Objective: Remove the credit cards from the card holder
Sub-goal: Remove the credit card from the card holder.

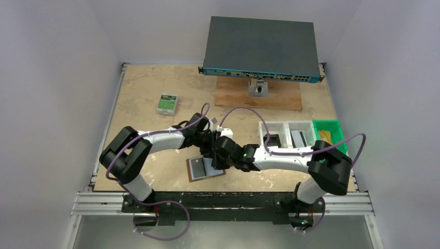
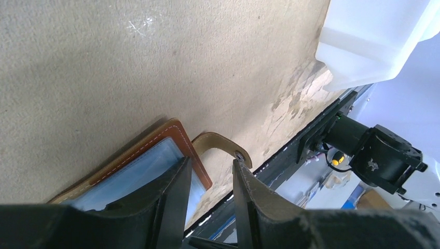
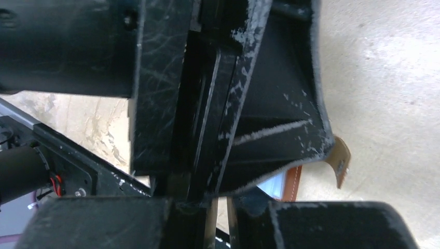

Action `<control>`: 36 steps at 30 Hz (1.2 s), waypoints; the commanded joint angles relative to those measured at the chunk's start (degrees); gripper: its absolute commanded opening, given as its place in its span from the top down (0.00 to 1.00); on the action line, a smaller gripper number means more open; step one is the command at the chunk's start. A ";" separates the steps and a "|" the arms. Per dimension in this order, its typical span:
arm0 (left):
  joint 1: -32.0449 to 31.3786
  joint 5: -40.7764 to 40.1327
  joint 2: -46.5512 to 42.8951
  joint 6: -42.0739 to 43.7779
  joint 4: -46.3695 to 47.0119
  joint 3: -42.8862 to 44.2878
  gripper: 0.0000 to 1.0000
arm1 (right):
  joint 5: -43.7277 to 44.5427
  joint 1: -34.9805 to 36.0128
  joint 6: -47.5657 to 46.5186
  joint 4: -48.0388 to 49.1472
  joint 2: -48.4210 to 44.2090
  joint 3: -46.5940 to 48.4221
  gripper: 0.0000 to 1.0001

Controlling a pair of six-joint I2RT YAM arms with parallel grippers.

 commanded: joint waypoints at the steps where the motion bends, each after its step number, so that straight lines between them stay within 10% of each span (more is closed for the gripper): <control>1: -0.32 1.60 -0.42 0.46 1.51 0.59 0.65 | -2.33 0.23 -0.04 7.06 2.43 -0.46 0.91; 22: -0.07 -11.26 -18.26 5.87 -22.74 3.27 0.56 | 0.51 -0.28 6.35 5.48 5.86 -4.62 0.98; 36: 1.57 -22.35 -22.34 4.90 -32.04 -1.21 0.85 | -4.86 -0.21 -0.63 9.20 4.11 2.08 0.92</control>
